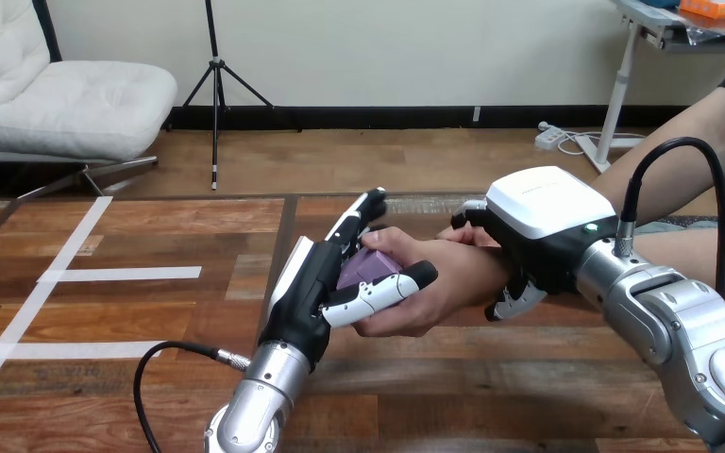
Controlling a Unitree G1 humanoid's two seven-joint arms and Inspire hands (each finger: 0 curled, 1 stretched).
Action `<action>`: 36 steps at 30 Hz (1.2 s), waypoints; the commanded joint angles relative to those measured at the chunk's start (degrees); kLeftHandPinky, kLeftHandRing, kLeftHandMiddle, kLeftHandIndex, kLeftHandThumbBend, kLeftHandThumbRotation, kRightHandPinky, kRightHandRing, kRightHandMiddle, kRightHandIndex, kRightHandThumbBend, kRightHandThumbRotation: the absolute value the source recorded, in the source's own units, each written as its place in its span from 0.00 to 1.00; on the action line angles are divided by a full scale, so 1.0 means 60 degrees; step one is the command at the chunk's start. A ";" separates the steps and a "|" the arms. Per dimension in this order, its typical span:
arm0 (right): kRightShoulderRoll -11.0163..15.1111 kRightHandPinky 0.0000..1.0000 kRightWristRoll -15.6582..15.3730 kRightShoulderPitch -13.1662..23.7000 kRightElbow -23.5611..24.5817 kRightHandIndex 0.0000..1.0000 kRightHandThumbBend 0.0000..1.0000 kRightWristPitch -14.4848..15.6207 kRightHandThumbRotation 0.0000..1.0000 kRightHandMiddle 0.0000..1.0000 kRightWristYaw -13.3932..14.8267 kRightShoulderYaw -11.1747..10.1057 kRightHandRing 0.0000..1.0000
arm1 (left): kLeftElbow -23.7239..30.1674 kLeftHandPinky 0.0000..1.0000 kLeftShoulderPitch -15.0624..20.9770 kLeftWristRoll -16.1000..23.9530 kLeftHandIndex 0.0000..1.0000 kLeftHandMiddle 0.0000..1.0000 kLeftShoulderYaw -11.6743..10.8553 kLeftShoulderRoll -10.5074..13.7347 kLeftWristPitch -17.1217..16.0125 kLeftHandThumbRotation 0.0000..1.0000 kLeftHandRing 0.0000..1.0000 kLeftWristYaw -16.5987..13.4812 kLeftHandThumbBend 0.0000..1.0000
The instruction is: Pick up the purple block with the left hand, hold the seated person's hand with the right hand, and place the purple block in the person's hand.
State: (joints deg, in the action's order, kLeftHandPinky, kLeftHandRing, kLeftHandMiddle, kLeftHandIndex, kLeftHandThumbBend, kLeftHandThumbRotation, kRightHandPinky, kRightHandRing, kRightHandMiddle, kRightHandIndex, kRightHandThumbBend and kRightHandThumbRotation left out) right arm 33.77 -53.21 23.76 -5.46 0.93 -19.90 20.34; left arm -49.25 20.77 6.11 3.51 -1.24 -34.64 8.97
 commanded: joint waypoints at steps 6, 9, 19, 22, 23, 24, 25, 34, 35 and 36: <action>0.0142 0.81 -0.0121 0.0484 -0.0113 0.86 0.78 0.0051 0.00 0.87 0.0317 -0.0174 0.85 | 0.0136 0.92 0.0741 0.0067 1.00 1.00 0.0226 -0.0052 -0.0062 0.52 0.99 0.0192 1.00; 0.0155 0.82 -0.0126 0.0473 -0.0098 0.86 0.79 0.0039 0.00 0.87 0.0331 -0.0177 0.86 | 0.0109 0.93 0.0750 0.0036 1.00 1.00 0.0211 -0.0051 -0.0107 0.52 0.99 0.0238 1.00; 0.0204 0.84 -0.0113 0.0397 -0.0012 0.87 0.80 0.0016 0.00 0.88 0.0368 -0.0219 0.88 | 0.0075 0.95 0.0761 0.0007 1.00 1.00 0.0183 -0.0041 -0.0226 0.53 1.00 0.0289 1.00; 0.0221 0.86 -0.0158 0.0349 0.0082 0.87 0.81 0.0090 0.00 0.89 0.0323 -0.0232 0.89 | 0.0086 0.95 0.0750 -0.0023 1.00 1.00 0.0171 -0.0044 -0.0234 0.53 1.00 0.0317 1.00; 0.0239 0.86 -0.0164 0.0302 0.0172 0.87 0.81 0.0115 0.01 0.89 0.0297 -0.0254 0.89 | 0.0094 0.95 0.0743 -0.0033 1.00 1.00 0.0167 -0.0045 -0.0252 0.53 1.00 0.0324 1.00; 0.0251 0.87 -0.0166 0.0270 0.0232 0.87 0.82 0.0128 0.02 0.89 0.0281 -0.0269 0.89 | 0.0099 0.95 0.0738 -0.0038 1.00 1.00 0.0164 -0.0044 -0.0266 0.53 1.00 0.0328 1.00; 0.0259 0.87 -0.0168 0.0249 0.0272 0.88 0.82 0.0137 0.03 0.89 0.0271 -0.0280 0.89 | 0.0103 0.96 0.0736 -0.0042 1.00 1.00 0.0162 -0.0044 -0.0275 0.53 1.00 0.0331 1.00; 0.0332 0.88 0.0290 -0.0391 0.1088 0.88 0.82 0.0152 0.09 0.90 0.0267 -0.0730 0.90 | 0.0096 0.95 0.0641 -0.0399 1.00 1.00 0.0039 -0.0067 -0.0468 0.52 1.00 0.0580 1.00; 0.0311 0.88 0.0396 -0.0545 0.1276 0.88 0.82 0.0185 0.09 0.90 0.0283 -0.0846 0.90 | 0.0066 0.95 0.0616 -0.0512 1.00 1.00 -0.0016 -0.0099 -0.0594 0.52 1.00 0.0623 1.00; 0.0295 0.88 0.0460 -0.0644 0.1398 0.88 0.82 0.0207 0.10 0.90 0.0296 -0.0919 0.90 | 0.0041 0.95 0.0600 -0.0587 1.00 1.00 -0.0052 -0.0121 -0.0685 0.52 1.00 0.0651 1.00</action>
State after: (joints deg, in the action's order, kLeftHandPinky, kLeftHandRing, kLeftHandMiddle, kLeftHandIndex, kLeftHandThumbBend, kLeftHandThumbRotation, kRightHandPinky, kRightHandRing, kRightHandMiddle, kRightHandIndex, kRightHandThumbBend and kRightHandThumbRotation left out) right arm 34.24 -51.99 21.49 -2.29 1.35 -19.86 18.96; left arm -49.26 20.78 4.31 3.33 -0.91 -35.30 11.37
